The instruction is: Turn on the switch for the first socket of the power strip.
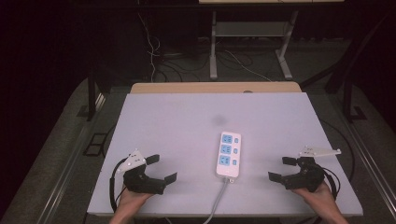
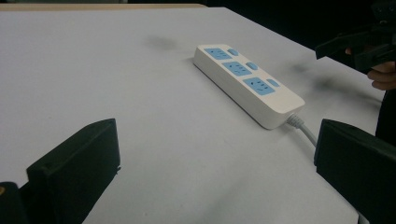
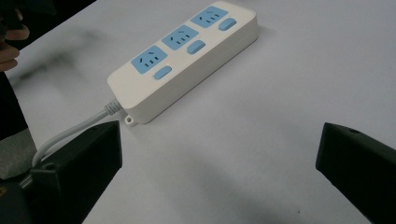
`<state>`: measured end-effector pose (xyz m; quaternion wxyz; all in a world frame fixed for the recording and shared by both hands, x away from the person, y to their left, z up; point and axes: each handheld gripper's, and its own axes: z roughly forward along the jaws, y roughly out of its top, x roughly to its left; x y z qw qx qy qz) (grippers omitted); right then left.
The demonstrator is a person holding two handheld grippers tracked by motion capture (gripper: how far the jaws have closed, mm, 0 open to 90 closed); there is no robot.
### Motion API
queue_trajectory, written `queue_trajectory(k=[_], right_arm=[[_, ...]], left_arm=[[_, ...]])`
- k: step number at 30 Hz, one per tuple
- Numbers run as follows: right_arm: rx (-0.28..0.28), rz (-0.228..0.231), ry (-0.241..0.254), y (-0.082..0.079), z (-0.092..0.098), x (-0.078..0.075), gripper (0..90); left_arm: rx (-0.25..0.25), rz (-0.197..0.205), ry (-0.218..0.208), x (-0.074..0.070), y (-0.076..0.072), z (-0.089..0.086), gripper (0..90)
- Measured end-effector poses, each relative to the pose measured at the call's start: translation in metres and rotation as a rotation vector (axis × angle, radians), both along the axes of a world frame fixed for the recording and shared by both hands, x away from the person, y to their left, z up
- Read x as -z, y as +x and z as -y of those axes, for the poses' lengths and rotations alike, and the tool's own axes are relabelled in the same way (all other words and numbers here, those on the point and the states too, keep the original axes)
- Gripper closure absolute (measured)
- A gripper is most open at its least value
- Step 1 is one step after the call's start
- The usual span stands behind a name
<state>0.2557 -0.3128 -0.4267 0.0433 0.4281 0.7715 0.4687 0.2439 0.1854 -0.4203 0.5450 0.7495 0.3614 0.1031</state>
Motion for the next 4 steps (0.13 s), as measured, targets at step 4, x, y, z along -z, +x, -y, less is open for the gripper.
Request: queue_trajectory(k=[4], right_arm=[[0.006, 0.006, 0.0, -0.0024, 0.0004, 0.0065, 0.1]], left_arm=[[0.002, -0.003, 0.004, 0.0003, 0.0003, 0.0002, 0.0]])
